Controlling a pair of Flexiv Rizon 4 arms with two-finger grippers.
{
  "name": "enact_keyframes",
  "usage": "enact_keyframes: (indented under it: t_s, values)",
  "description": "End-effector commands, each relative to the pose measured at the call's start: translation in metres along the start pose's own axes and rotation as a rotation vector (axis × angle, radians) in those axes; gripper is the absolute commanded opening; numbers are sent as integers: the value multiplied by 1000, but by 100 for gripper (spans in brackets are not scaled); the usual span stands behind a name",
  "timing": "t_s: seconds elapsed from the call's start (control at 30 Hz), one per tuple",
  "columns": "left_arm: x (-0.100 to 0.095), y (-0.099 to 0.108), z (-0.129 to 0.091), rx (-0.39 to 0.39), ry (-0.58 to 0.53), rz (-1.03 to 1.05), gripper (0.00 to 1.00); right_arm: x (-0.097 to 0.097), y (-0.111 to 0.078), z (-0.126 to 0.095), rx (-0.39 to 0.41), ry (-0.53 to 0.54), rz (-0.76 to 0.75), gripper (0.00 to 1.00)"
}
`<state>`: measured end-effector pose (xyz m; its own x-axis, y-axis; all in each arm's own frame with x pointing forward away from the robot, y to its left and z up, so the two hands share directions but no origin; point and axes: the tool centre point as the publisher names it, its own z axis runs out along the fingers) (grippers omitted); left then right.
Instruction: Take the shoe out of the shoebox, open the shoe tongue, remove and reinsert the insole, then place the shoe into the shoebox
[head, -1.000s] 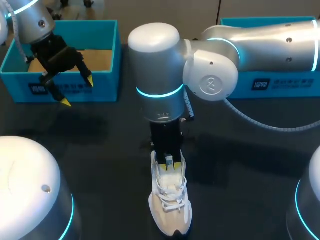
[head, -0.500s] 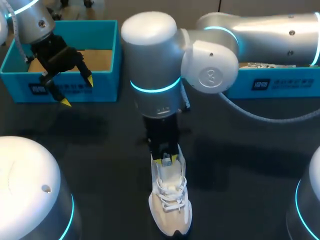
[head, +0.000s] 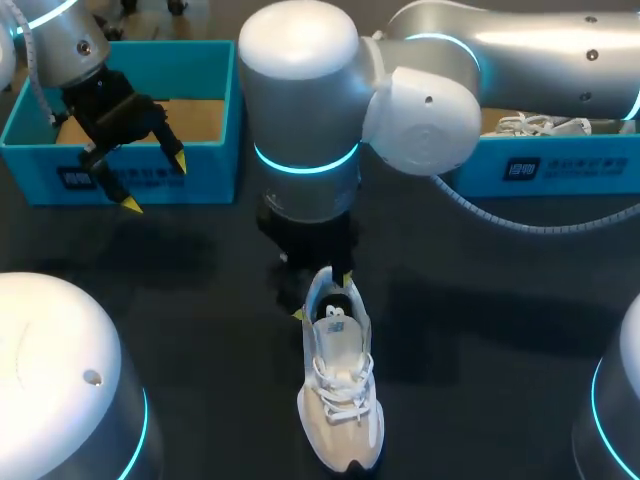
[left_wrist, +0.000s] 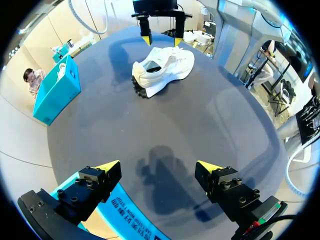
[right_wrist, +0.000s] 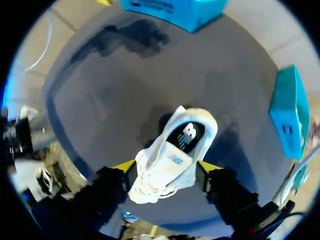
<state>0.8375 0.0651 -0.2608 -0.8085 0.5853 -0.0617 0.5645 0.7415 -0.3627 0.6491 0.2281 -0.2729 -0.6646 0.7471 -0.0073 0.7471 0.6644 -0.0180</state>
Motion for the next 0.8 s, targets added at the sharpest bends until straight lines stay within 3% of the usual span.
enact_keyframes:
  t_s: [0.03,0.13,0.57,0.67,0.8]
  values:
    - [0,0,-1,-3,1,0,100,-7,-1,-7,-147,16,-410,100]
    - [0,0,-1,-3,1,0,100,-11,-1,-10,-211,93,-486,100]
    - [0,0,-1,-3,1,0,100,-11,-1,-10,-211,93,-486,100]
    - [0,0,-1,-3,1,0,100,-7,11,-11,-100,-4,-610,100]
    - [0,0,-1,-3,1,0,100,-13,22,-11,-43,-90,-699,100]
